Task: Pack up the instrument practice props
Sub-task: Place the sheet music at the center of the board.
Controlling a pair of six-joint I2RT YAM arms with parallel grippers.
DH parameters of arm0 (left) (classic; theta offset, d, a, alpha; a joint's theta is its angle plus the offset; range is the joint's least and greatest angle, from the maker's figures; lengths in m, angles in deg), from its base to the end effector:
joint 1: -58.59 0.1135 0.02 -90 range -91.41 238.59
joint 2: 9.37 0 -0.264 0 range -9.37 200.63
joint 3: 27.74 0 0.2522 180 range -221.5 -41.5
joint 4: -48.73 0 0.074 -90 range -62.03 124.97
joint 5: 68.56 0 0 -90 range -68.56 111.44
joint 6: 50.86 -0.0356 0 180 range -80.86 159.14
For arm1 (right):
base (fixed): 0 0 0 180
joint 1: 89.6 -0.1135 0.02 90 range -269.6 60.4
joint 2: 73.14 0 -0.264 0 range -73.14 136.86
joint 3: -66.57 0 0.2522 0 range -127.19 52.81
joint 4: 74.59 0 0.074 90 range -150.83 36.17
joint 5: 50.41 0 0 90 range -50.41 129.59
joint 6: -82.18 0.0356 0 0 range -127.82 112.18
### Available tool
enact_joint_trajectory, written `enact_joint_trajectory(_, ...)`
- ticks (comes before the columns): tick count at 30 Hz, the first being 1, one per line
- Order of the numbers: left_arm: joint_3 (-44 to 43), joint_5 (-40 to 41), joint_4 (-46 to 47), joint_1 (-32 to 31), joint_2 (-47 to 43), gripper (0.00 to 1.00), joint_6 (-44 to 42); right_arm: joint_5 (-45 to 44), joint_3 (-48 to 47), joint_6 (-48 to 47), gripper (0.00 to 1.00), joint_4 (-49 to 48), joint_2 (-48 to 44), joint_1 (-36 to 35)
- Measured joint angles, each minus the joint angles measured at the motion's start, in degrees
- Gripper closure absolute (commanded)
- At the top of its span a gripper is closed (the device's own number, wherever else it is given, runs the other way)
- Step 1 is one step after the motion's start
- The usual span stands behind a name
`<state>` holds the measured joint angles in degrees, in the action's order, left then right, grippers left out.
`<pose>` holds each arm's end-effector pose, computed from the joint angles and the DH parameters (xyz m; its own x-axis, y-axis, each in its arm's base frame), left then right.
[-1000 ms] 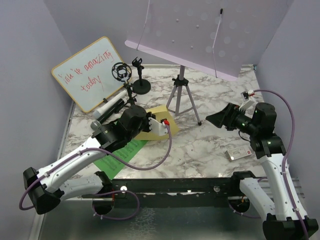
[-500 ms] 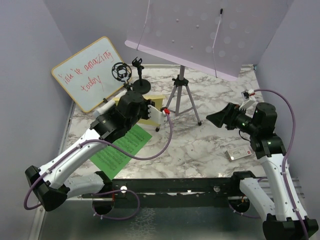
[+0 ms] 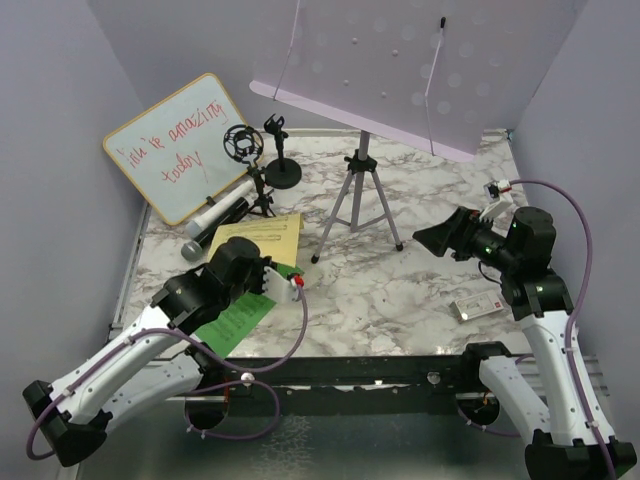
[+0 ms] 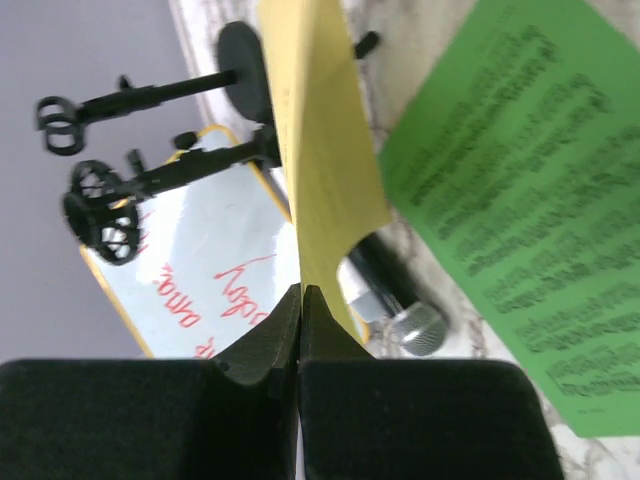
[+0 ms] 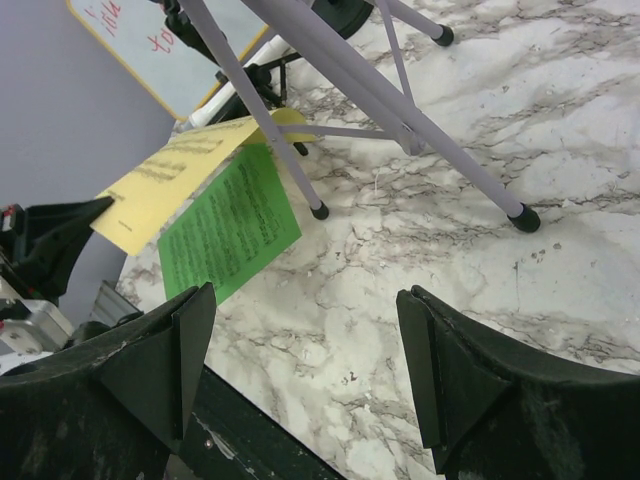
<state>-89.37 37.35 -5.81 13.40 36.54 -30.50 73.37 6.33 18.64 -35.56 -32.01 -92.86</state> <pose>0.1221 -0.1091 0.3036 0.3448 0.9322 -0.1100 0.5992 -0.1284 0.7902 0.1555 0.0287 0.3344 -0.5581 0.3392 -0.7573 -0.3580 0.7249 0.5885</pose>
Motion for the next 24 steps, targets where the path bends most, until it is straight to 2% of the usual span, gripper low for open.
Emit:
enact_joint_trajectory(8, 5.31, -7.52, -9.84, -0.04, -9.14, 0.99, -0.02, 0.04, 0.70, 0.02, 0.20, -0.46, 0.24, 0.00)
enact_joint_trajectory(13, 4.92, -10.36, -16.13, -1.01, -11.10, 0.91, 0.63, 0.33, 0.96, 0.02, 0.20, -1.16, 0.94, 0.00)
enact_joint_trajectory(19, 5.03, -11.37, -21.05, -1.18, -13.03, 0.63, 2.58, 0.72, 1.70, 0.02, 0.20, -1.60, 1.86, 0.00)
enact_joint_trajectory(22, 5.57, -11.28, -22.75, -1.18, -13.88, 0.44, 3.63, 1.01, 1.95, 0.02, 0.19, -1.70, 2.21, 0.00)
enact_joint_trajectory(24, 5.60, -11.02, -23.43, -1.18, -14.19, 0.37, 4.28, 1.36, 2.19, 0.02, 0.19, -1.79, 2.43, 0.00)
